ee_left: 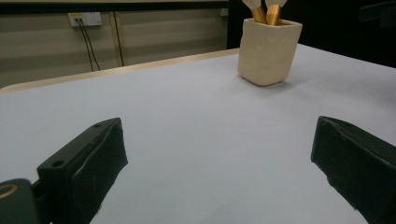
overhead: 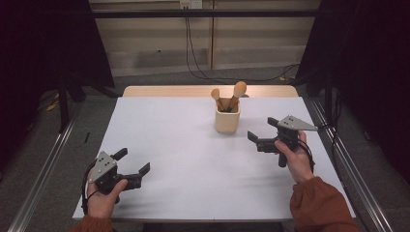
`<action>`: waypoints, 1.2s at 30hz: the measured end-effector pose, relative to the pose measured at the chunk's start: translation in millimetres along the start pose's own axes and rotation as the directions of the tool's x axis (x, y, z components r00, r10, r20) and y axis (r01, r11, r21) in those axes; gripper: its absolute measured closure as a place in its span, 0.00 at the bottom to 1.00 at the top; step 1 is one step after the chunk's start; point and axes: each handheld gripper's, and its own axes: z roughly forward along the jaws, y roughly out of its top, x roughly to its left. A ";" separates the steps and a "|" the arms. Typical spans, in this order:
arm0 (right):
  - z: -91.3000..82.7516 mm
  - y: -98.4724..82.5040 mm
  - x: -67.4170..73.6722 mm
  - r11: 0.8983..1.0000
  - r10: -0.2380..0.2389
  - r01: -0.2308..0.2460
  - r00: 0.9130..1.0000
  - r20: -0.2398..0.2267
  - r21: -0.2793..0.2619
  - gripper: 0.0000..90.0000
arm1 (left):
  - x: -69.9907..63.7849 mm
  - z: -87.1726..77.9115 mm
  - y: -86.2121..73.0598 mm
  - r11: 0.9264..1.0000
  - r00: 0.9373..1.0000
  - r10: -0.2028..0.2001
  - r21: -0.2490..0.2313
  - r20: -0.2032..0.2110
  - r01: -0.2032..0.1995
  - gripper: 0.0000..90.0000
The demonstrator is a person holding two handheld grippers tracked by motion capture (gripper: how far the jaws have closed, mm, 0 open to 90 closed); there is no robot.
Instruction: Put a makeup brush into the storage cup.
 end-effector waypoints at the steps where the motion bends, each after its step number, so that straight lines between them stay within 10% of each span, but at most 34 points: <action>1: -2.0 -0.9 -0.4 1.000 0.003 -0.003 1.000 -0.001 -0.002 0.02 | 0.1 -0.1 0.0 1.000 1.000 0.000 0.000 0.000 0.000 0.03; 36: -66.5 -40.5 1.6 1.000 0.011 -0.011 0.996 0.087 0.005 0.02 | -1.7 -2.5 0.3 1.000 1.000 -0.002 -0.003 -0.005 0.002 0.03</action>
